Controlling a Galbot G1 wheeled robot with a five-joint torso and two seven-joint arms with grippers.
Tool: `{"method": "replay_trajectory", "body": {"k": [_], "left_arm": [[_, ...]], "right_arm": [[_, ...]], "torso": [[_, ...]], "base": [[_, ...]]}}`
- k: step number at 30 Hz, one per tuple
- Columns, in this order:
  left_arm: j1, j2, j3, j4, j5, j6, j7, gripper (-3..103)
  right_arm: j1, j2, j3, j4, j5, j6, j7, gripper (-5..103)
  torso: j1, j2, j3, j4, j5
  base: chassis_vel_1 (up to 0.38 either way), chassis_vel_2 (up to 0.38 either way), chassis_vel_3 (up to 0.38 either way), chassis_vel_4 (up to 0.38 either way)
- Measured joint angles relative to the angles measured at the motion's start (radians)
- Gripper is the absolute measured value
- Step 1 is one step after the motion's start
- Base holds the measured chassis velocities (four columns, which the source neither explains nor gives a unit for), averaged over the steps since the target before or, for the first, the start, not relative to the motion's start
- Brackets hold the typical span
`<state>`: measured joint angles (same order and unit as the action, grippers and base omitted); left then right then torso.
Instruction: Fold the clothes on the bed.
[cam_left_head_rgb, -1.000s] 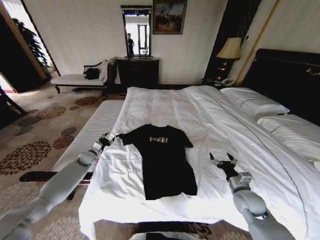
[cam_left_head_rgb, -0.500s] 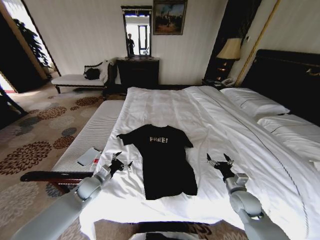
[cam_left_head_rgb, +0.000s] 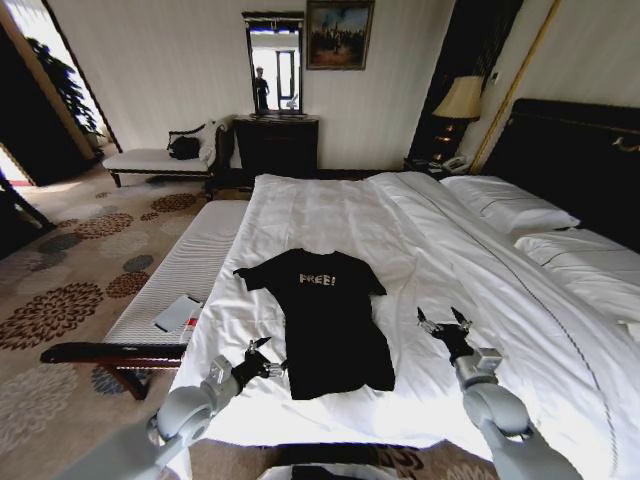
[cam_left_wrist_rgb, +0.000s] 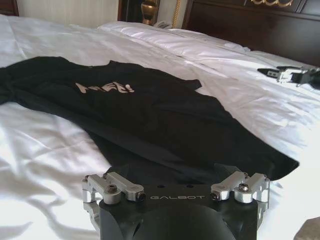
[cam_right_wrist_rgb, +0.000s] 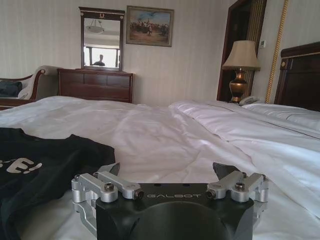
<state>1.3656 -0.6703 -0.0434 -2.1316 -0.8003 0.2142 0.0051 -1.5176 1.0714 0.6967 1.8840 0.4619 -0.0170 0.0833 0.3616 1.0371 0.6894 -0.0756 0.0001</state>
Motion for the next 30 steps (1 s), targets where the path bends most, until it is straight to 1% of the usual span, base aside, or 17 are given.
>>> {"method": "replay_trajectory", "body": {"k": [1, 2, 3, 6, 7, 11, 13, 14, 16, 17, 19, 20, 21, 23, 24, 28, 30], "left_arm": [[0.012, -0.005, 0.001, -0.011, -0.026, 0.006, 0.0, 98], [0.012, -0.005, 0.001, -0.011, -0.026, 0.006, 0.0, 98], [0.027, -0.012, 0.004, -0.025, -0.056, 0.012, 0.0, 98], [0.046, -0.037, 0.026, -0.044, -0.108, 0.022, 0.0, 98], [0.046, -0.037, 0.026, -0.044, -0.108, 0.022, 0.0, 98], [0.045, -0.072, 0.062, -0.038, -0.128, 0.029, 0.0, 97], [0.045, -0.08, 0.067, -0.029, -0.128, 0.03, 0.0, 97], [0.046, -0.088, 0.07, -0.02, -0.125, 0.03, 0.0, 94], [0.05, -0.099, 0.071, -0.01, -0.12, 0.03, 0.0, 96], [0.052, -0.108, 0.072, -0.005, -0.118, 0.03, 0.0, 100], [0.055, -0.134, 0.077, 0.007, -0.115, 0.03, 0.0, 96], [0.054, -0.152, 0.082, 0.017, -0.107, 0.029, 0.0, 96], [0.054, -0.152, 0.082, 0.017, -0.107, 0.029, 0.0, 96], [0.035, -0.188, 0.093, 0.048, -0.089, 0.026, 0.001, 93], [0.035, -0.188, 0.093, 0.048, -0.089, 0.026, 0.001, 93], [-0.012, -0.226, 0.118, 0.101, -0.071, 0.019, 0.001, 90], [-0.022, -0.231, 0.123, 0.109, -0.071, 0.019, 0.001, 89]], "right_arm": [[-0.001, 0.0, 0.0, -0.001, -0.001, 0.0, 0.0, 100], [-0.001, 0.0, 0.0, -0.001, -0.001, 0.0, 0.0, 100], [-0.001, -0.001, 0.0, -0.002, -0.001, -0.001, 0.0, 100], [0.002, -0.004, 0.0, -0.006, -0.001, -0.005, 0.001, 100], [0.002, -0.004, 0.0, -0.006, -0.001, -0.005, 0.001, 100], [0.006, -0.004, -0.008, -0.011, -0.002, -0.011, 0.003, 100], [0.007, -0.005, -0.009, -0.013, -0.002, -0.012, 0.004, 100], [0.008, -0.006, -0.009, -0.015, -0.002, -0.013, 0.004, 100], [0.008, -0.008, -0.009, -0.019, -0.002, -0.013, 0.004, 100], [0.009, -0.01, -0.009, -0.022, -0.002, -0.013, 0.004, 100], [0.012, -0.013, -0.012, -0.028, -0.002, -0.013, 0.004, 100], [0.015, -0.014, -0.016, -0.033, -0.002, -0.013, 0.004, 100], [0.015, -0.014, -0.016, -0.033, -0.002, -0.013, 0.004, 100], [0.02, -0.016, -0.026, -0.038, -0.002, -0.013, 0.003, 100], [0.02, -0.016, -0.026, -0.038, -0.002, -0.013, 0.003, 100], [0.029, -0.022, -0.035, -0.048, -0.002, -0.013, 0.003, 100], [0.031, -0.024, -0.035, -0.05, -0.001, -0.013, 0.003, 100]], "torso": [[0.0, 0.0, 0.0, 0.0, 0.0], [0.0, 0.0, 0.0, 0.0, 0.0], [0.0, 0.0, 0.0, 0.0, 0.0], [0.0, 0.0, 0.0, 0.0001, -0.0001], [0.0, 0.0, 0.0, 0.0001, -0.0001], [0.0, 0.0, 0.0, 0.0, 0.0], [0.0, 0.0, 0.0, 0.0, 0.0], [0.0, 0.0, 0.0, 0.0, 0.0], [0.0, 0.0, 0.0, 0.0, 0.0], [0.0, 0.0, 0.0, 0.0, 0.0], [0.0, 0.0, 0.0, 0.0001, -0.0001], [0.0, 0.0, 0.0, 0.0, 0.0], [0.0, 0.0, 0.0, 0.0, 0.0], [0.0, 0.0, 0.0, 0.0001, 0.0], [0.0, 0.0, 0.0, 0.0001, 0.0], [0.0, 0.0, 0.0, 0.0, 0.0], [0.0, 0.0, 0.0, 0.0, -0.0001]], "base": [[0.0, 0.0, 0.0, 0.0], [0.0, 0.0, 0.0, 0.0], [0.0, 0.0, 0.0, 0.0], [0.0, 0.0, 0.0, 0.0], [0.0, 0.0, 0.0, 0.0], [0.0, 0.0, 0.0, 0.0], [0.0, 0.0, 0.0, 0.0], [0.0, 0.0, 0.0, 0.0], [0.0, 0.0, 0.0, 0.0], [0.0, 0.0, 0.0, 0.0], [0.0, 0.0, 0.0, 0.0], [0.0, 0.0, 0.0, 0.0], [0.0, 0.0, 0.0, 0.0], [0.0, 0.0, 0.0, 0.0], [0.0, 0.0, 0.0, 0.0], [0.0, 0.0, 0.0, 0.0], [0.0, 0.0, 0.0, 0.0]]}}
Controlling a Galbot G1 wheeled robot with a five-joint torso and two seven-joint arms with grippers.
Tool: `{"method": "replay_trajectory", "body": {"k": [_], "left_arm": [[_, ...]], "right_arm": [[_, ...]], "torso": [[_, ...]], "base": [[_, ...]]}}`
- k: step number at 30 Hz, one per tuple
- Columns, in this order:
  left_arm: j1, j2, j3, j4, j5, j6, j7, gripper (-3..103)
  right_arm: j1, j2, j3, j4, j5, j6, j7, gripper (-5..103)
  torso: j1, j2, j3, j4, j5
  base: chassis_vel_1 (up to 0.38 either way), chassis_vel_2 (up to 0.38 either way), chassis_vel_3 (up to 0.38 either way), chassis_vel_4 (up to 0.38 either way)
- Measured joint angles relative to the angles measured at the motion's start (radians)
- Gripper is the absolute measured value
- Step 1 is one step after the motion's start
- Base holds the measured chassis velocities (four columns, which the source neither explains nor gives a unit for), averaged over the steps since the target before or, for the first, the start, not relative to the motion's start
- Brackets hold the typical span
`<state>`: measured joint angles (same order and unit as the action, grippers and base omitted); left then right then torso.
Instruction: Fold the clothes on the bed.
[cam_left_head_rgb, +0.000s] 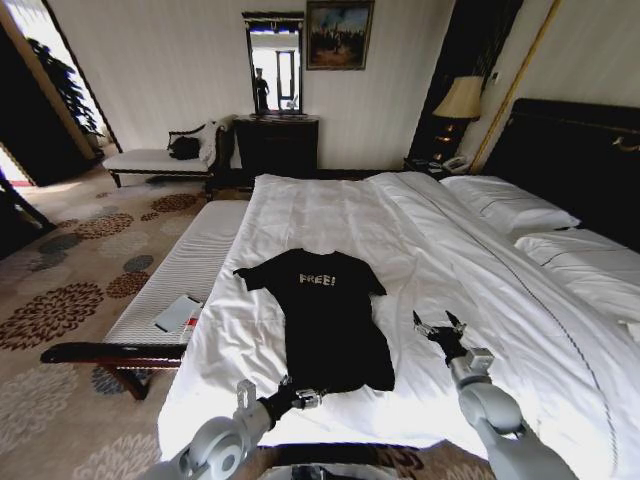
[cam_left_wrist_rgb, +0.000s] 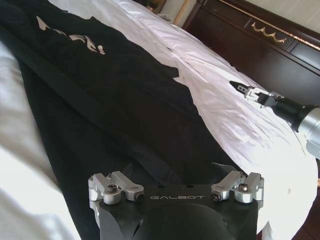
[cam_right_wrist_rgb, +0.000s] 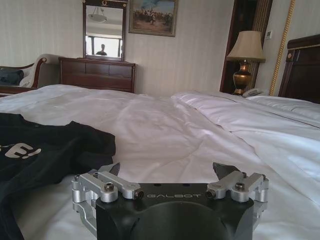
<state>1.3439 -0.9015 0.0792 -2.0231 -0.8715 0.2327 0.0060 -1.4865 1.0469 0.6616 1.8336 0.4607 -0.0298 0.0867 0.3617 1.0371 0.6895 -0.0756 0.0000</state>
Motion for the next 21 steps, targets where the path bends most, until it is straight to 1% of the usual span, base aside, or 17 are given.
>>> {"method": "replay_trajectory", "body": {"k": [3, 7, 9, 15, 17, 19, 21], "left_arm": [[-0.035, -0.014, 0.02, 0.021, -0.012, -0.002, 0.0, 89], [-0.053, -0.02, 0.035, 0.031, -0.02, -0.002, 0.0, 88], [-0.078, -0.029, 0.059, 0.052, -0.03, -0.002, 0.001, 86], [-0.077, -0.034, 0.081, 0.067, -0.033, -0.002, 0.001, 85], [-0.083, -0.044, 0.086, 0.078, -0.031, 0.0, 0.001, 82], [-0.085, -0.045, 0.087, 0.079, -0.031, 0.0, 0.001, 82], [-0.097, -0.055, 0.089, 0.089, -0.04, 0.002, 0.001, 74]], "right_arm": [[0.004, -0.006, 0.0, -0.006, 0.003, 0.0, 0.0, 100], [0.006, -0.008, 0.0, -0.008, 0.003, 0.0, 0.0, 100], [0.01, -0.008, -0.001, -0.01, 0.005, -0.001, 0.001, 100], [0.012, -0.011, -0.001, -0.013, 0.007, -0.001, 0.002, 100], [0.015, -0.012, -0.001, -0.014, 0.009, -0.001, 0.002, 100], [0.015, -0.013, -0.001, -0.014, 0.01, -0.001, 0.002, 100], [0.015, -0.014, -0.001, -0.014, 0.012, -0.002, 0.003, 100]], "torso": [[0.0, 0.0, 0.0, -0.0001, 0.0001], [0.0, 0.0, 0.0, -0.0001, 0.0], [0.0, 0.0, 0.0, -0.0001, 0.0], [0.0, 0.0, 0.0, 0.0, 0.0], [0.0, 0.0, 0.0, 0.0001, 0.0], [0.0, 0.0, 0.0, 0.0001, 0.0], [0.0, 0.0, 0.0, -0.0001, 0.0]], "base": [[0.0, 0.0, 0.0, 0.0], [0.0, 0.0, 0.0, 0.0], [0.0, 0.0, 0.0, 0.0], [0.0, 0.0, 0.0, 0.0], [0.0, 0.0, 0.0, 0.0], [0.0, 0.0, 0.0, 0.0], [0.0, 0.0, 0.0, 0.0]]}}
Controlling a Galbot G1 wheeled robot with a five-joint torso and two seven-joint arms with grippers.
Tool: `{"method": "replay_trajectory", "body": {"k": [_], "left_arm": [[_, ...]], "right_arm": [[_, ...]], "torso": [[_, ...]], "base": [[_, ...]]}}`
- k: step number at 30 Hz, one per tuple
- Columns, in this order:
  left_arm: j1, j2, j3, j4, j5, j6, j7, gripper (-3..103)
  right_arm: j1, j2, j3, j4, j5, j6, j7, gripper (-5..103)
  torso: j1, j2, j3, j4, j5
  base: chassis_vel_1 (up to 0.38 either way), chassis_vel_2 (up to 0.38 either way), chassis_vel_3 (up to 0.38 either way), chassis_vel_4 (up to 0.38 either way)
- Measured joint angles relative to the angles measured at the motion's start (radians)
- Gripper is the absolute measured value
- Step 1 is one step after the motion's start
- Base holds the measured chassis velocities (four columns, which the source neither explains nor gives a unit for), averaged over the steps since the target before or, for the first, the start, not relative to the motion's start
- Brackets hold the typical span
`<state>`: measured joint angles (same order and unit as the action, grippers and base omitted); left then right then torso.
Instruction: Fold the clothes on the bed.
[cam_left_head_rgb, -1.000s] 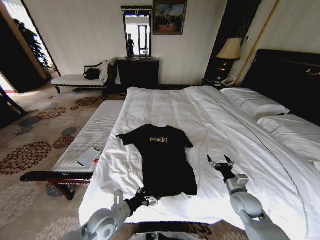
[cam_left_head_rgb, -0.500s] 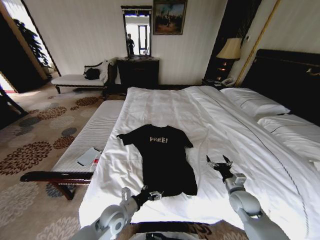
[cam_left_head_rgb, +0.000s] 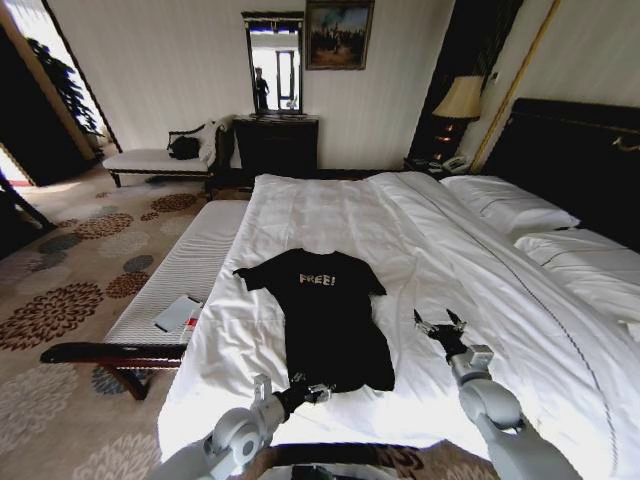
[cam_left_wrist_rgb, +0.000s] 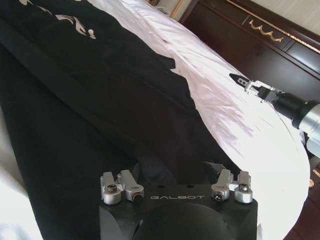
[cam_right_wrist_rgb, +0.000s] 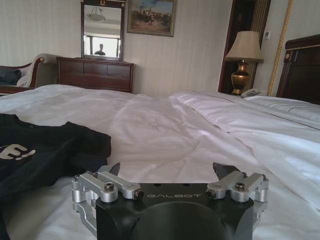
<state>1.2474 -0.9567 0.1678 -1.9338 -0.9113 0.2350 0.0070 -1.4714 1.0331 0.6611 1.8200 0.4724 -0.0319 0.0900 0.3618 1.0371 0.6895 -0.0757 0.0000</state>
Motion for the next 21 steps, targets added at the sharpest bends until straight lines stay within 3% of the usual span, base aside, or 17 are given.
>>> {"method": "replay_trajectory", "body": {"k": [9, 10, 13, 16, 18, 19, 20, 21], "left_arm": [[-0.003, -0.013, 0.006, 0.016, -0.02, 0.015, 0.0, 66], [-0.007, -0.016, 0.006, 0.019, -0.028, 0.022, 0.0, 70], [-0.012, -0.018, 0.006, 0.024, -0.036, 0.027, 0.0, 67], [-0.022, -0.022, 0.01, 0.032, -0.043, 0.029, 0.0, 58], [-0.025, -0.023, 0.012, 0.034, -0.045, 0.029, 0.0, 58], [-0.028, -0.025, 0.015, 0.037, -0.049, 0.032, 0.0, 54], [-0.031, -0.029, 0.017, 0.042, -0.057, 0.036, 0.0, 43], [-0.032, -0.03, 0.017, 0.043, -0.059, 0.037, 0.0, 43]], "right_arm": [[-0.004, -0.005, 0.01, 0.003, 0.004, 0.0, 0.001, 100], [-0.004, -0.006, 0.011, 0.004, 0.006, 0.0, 0.001, 100], [-0.004, -0.006, 0.011, 0.005, 0.007, 0.0, 0.001, 100], [-0.005, -0.006, 0.012, 0.006, 0.009, -0.001, 0.001, 100], [-0.005, -0.006, 0.013, 0.006, 0.01, -0.001, 0.002, 100], [-0.005, -0.007, 0.013, 0.006, 0.01, -0.001, 0.002, 100], [-0.005, -0.008, 0.014, 0.007, 0.012, -0.001, 0.002, 100], [-0.005, -0.009, 0.014, 0.007, 0.012, -0.001, 0.002, 100]], "torso": [[0.0, 0.0, 0.0, 0.0001, 0.0], [0.0, 0.0, 0.0, 0.0002, 0.0], [0.0, 0.0, 0.0, 0.0001, 0.0], [0.0, 0.0, 0.0, 0.0001, 0.0], [0.0, 0.0, 0.0, 0.0001, 0.0], [0.0, 0.0, 0.0, 0.0001, 0.0], [0.0, 0.0, 0.0, 0.0001, 0.0], [0.0, 0.0, 0.0, 0.0001, 0.0]], "base": [[0.0, 0.0, 0.0, 0.0], [0.0, 0.0, 0.0, 0.0], [0.0, 0.0, 0.0, 0.0], [0.0, 0.0, 0.0, 0.0], [0.0, 0.0, 0.0, 0.0], [0.0, 0.0, 0.0, 0.0], [0.0, 0.0, 0.0, 0.0], [0.0, 0.0, 0.0, 0.0]]}}
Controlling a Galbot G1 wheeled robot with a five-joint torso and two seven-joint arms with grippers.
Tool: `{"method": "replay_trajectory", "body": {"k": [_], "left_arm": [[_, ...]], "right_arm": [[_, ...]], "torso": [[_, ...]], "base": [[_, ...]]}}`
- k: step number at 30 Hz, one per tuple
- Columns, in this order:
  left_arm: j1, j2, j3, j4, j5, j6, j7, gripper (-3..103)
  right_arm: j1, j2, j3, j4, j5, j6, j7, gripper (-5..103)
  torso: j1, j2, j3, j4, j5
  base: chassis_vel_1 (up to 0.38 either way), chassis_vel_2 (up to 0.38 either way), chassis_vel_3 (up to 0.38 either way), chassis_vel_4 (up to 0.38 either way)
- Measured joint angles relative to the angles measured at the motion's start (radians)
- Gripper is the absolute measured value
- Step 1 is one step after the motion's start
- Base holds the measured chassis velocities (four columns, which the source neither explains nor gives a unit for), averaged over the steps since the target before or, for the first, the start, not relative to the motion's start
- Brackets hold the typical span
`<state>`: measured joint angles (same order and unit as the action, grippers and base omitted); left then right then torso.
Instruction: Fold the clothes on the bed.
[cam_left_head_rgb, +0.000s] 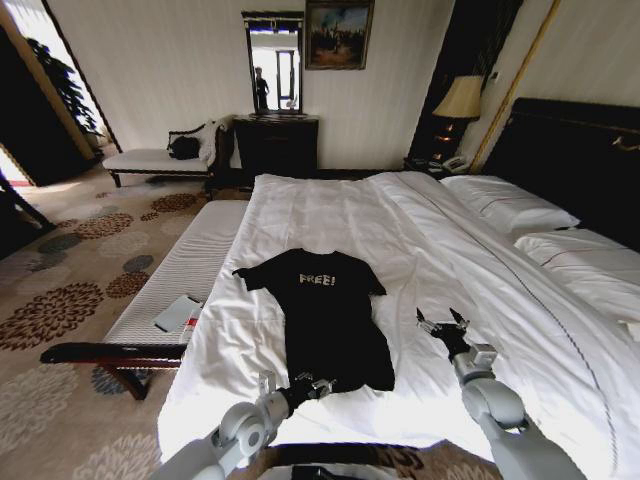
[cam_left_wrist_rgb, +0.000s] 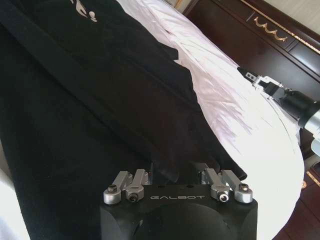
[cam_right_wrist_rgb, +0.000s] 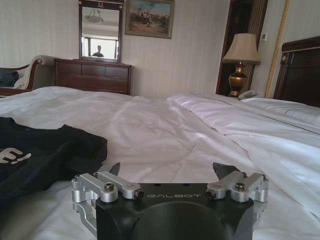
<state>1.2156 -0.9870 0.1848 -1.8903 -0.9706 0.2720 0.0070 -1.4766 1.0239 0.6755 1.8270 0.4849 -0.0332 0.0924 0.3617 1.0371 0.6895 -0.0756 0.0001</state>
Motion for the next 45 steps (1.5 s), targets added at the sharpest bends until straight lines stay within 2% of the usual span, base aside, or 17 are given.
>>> {"method": "replay_trajectory", "body": {"k": [1, 4, 7, 9, 10, 12, 23, 28, 30, 36, 45], "left_arm": [[0.0, 0.0, 0.0, 0.0, 0.0, 0.0, 0.0, 43], [-0.004, -0.004, -0.004, 0.008, -0.016, 0.007, 0.0, 27], [-0.005, -0.004, -0.007, 0.01, -0.022, 0.01, 0.0, 22], [-0.005, -0.003, -0.01, 0.012, -0.029, 0.015, 0.0, 11], [-0.005, -0.003, -0.01, 0.012, -0.029, 0.015, 0.0, 11], [-0.003, -0.002, -0.013, 0.015, -0.031, 0.017, 0.0, 2], [0.03, 0.007, -0.044, 0.0, -0.035, 0.014, 0.0, 0], [0.072, 0.041, -0.066, -0.045, -0.02, 0.005, 0.0, 0], [0.121, 0.077, -0.094, -0.084, -0.008, -0.005, 0.0, 0], [0.237, 0.116, -0.179, -0.156, -0.003, -0.015, 0.0, 0], [0.326, 0.13, -0.27, -0.222, 0.014, -0.026, 0.0, 0]], "right_arm": [[0.0, 0.0, 0.0, 0.0, 0.0, 0.0, 0.0, 100], [-0.001, -0.007, 0.006, 0.004, 0.006, -0.001, 0.001, 100], [-0.002, -0.008, 0.008, 0.005, 0.008, -0.001, 0.001, 100], [-0.004, -0.011, 0.012, 0.007, 0.011, -0.001, 0.001, 100], [-0.004, -0.011, 0.012, 0.007, 0.011, -0.001, 0.001, 100], [-0.008, -0.011, 0.015, 0.009, 0.013, -0.001, 0.001, 100], [-0.012, -0.015, 0.014, 0.011, 0.015, -0.003, 0.003, 100], [-0.006, -0.017, 0.008, 0.011, 0.016, -0.006, 0.005, 100], [-0.003, -0.017, 0.004, 0.008, 0.017, -0.008, 0.006, 100], [0.001, -0.019, -0.003, -0.002, 0.017, -0.008, 0.006, 100], [0.009, -0.019, -0.013, -0.01, 0.017, -0.009, 0.008, 100]], "torso": [[0.0, 0.0, 0.0, 0.0, 0.0], [0.0, 0.0, 0.0, 0.0, 0.0], [0.0, 0.0, 0.0, 0.0, 0.0], [0.0, 0.0, 0.0, 0.0, -0.0001], [0.0, 0.0, 0.0, 0.0, -0.0001], [0.0, 0.0, 0.0, 0.0, 0.0], [0.0, 0.0, 0.0, 0.0, -0.0001], [0.0, 0.0, 0.0, 0.0, -0.0002], [0.0, 0.0, 0.0, 0.0001, -0.0001], [0.0, 0.0, 0.0, 0.0001, -0.0001], [0.0, 0.0, 0.0, 0.0, -0.0002]], "base": [[0.0, 0.0, 0.0, 0.0], [0.0, 0.0, 0.0, 0.0], [0.0, 0.0, 0.0, 0.0], [0.0, 0.0, 0.0, 0.0], [0.0, 0.0, 0.0, 0.0], [0.0, 0.0, 0.0, 0.0], [0.0, 0.0, 0.0, 0.0], [0.0, 0.0, 0.0, 0.0], [0.0, 0.0, 0.0, 0.0], [0.0, 0.0, 0.0, 0.0], [0.0, 0.0, 0.0, 0.0]]}}
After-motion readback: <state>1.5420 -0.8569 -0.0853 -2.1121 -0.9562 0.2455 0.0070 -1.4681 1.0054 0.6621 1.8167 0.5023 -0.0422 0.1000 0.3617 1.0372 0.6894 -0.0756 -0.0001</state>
